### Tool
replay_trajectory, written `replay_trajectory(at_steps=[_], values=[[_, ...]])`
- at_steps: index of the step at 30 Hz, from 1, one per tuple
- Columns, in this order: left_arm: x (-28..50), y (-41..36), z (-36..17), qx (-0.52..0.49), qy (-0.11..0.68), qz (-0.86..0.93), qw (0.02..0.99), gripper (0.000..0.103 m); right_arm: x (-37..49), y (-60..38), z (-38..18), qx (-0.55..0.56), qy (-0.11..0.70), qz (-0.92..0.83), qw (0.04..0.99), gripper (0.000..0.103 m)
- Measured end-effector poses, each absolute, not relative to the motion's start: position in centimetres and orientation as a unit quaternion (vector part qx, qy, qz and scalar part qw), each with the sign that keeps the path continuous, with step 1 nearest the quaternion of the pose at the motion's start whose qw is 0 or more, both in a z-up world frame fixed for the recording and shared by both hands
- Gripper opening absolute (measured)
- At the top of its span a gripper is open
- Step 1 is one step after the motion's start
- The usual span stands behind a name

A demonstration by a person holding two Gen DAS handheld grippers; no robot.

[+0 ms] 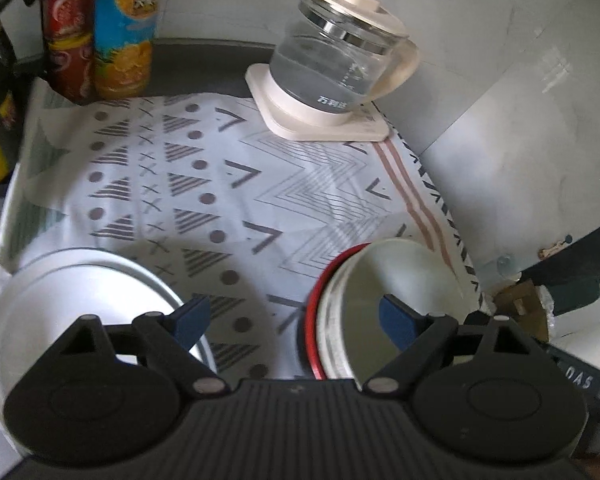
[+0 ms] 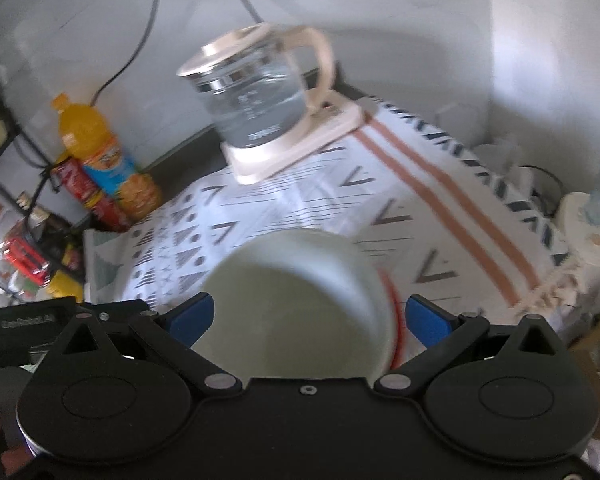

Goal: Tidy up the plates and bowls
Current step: 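Move both grippers to the red bowl holding nested bowls and close on its rim, then lift the nested bowls in the red bowl with both grippers over the plates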

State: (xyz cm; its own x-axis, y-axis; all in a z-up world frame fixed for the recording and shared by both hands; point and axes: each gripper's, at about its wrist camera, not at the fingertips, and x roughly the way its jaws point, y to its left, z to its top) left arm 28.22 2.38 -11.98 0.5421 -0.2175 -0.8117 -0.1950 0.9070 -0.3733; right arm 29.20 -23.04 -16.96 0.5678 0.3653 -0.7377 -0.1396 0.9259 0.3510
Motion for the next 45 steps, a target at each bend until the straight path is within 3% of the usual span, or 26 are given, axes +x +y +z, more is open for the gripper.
replay_trajectory(at_steps=[7, 14, 28, 31, 45], values=[[29.2, 0.7, -13.7, -0.220, 0.496, -0.017, 0.840, 0.088, 29.6, -25.1, -19.0, 0.142, 0.462, 0.117, 0.868, 0.100], [29.6, -0.5, -15.4, -0.220, 0.515, -0.017, 0.828, 0.082, 30.1, -26.5, -21.6, 0.165, 0.495, 0.108, 0.846, 0.084], [30.6, -0.1, -19.1, -0.277, 0.548, 0.008, 0.789, 0.035, 31.7, -26.0, -24.9, 0.168, 0.547, 0.134, 0.809, 0.051], [30.7, -0.5, -19.0, -0.272, 0.546, 0.004, 0.792, 0.030, 31.9, -25.8, -25.7, 0.171, 0.557, 0.147, 0.800, 0.035], [30.2, 0.4, -17.0, -0.267, 0.519, 0.004, 0.812, 0.027, 32.0, -25.2, -24.6, 0.168, 0.545, 0.163, 0.806, 0.033]])
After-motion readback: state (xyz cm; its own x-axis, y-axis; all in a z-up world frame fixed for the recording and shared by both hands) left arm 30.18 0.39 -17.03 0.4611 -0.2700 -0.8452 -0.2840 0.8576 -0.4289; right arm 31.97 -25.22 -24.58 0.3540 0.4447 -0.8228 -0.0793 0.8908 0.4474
